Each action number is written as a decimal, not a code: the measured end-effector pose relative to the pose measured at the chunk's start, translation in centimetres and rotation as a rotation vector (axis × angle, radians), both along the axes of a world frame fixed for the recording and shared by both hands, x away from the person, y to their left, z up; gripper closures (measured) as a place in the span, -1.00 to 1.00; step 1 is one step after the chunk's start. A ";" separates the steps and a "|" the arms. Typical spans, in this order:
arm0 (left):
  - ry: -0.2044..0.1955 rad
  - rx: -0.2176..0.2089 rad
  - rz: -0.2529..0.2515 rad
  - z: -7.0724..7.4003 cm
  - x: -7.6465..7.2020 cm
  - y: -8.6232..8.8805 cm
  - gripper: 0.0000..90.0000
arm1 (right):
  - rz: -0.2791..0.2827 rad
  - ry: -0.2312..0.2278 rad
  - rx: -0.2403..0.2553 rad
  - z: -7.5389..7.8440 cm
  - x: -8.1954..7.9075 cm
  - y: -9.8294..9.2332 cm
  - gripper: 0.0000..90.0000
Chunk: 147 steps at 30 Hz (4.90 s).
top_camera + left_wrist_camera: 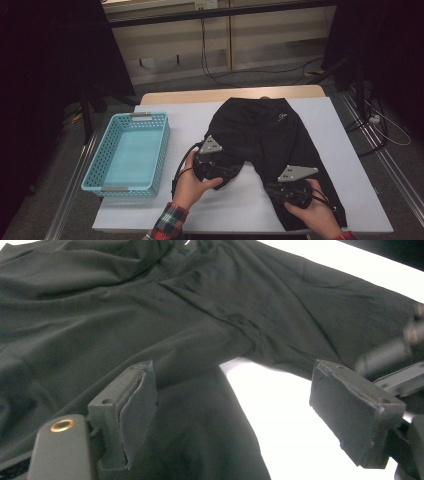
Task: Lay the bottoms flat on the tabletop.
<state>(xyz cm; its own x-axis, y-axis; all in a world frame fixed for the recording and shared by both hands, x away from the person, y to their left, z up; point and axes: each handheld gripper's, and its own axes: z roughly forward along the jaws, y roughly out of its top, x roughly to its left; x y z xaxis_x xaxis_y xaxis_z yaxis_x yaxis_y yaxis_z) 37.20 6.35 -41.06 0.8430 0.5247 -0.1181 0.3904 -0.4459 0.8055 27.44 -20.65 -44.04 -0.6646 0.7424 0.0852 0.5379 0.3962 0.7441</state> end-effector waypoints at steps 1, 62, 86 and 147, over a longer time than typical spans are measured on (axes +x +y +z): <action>0.003 0.002 0.003 -0.1 0.0 0.1 -0.58 | -0.021 -0.014 0.006 0.3 0.4 -0.3 0.30; 0.024 0.042 0.108 -1.1 -0.3 4.0 -0.58 | -0.498 -0.245 0.182 1.2 26.4 -4.6 0.59; 0.018 0.036 0.133 -1.3 0.5 4.4 -0.59 | -0.189 -0.078 0.076 0.9 10.5 -0.3 -0.40; 0.011 0.055 0.196 -2.1 -0.5 7.2 -0.56 | 0.020 -0.061 0.214 1.1 8.4 4.8 0.94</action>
